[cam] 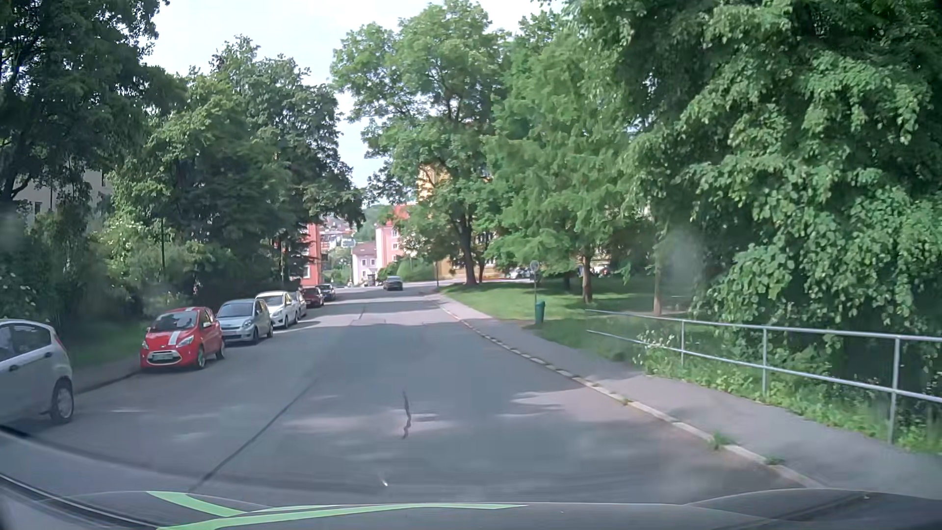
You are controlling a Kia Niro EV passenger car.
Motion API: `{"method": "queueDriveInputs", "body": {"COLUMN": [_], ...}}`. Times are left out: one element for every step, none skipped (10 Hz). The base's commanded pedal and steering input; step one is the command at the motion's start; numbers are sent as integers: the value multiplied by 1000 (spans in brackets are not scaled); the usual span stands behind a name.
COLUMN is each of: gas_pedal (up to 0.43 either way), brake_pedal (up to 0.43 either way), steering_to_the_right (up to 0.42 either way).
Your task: Follow the waypoints while adhering to traffic rules and regulations
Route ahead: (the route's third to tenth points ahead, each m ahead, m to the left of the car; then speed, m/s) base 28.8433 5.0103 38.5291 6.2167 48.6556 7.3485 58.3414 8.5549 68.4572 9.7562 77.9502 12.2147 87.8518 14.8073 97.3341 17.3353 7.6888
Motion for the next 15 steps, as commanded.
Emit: {"method": "queueDriveInputs", "body": {"gas_pedal": [0,0,0,0,0,0,0,0,0,0,0,0,0,0,0], "brake_pedal": [0,0,0,0,0,0,0,0,0,0,0,0,0,0,0], "steering_to_the_right": [-30,-29,-29,-30,-29,-29,-29,-29,-29,-29,-29,-29,-29,-29,-29]}}
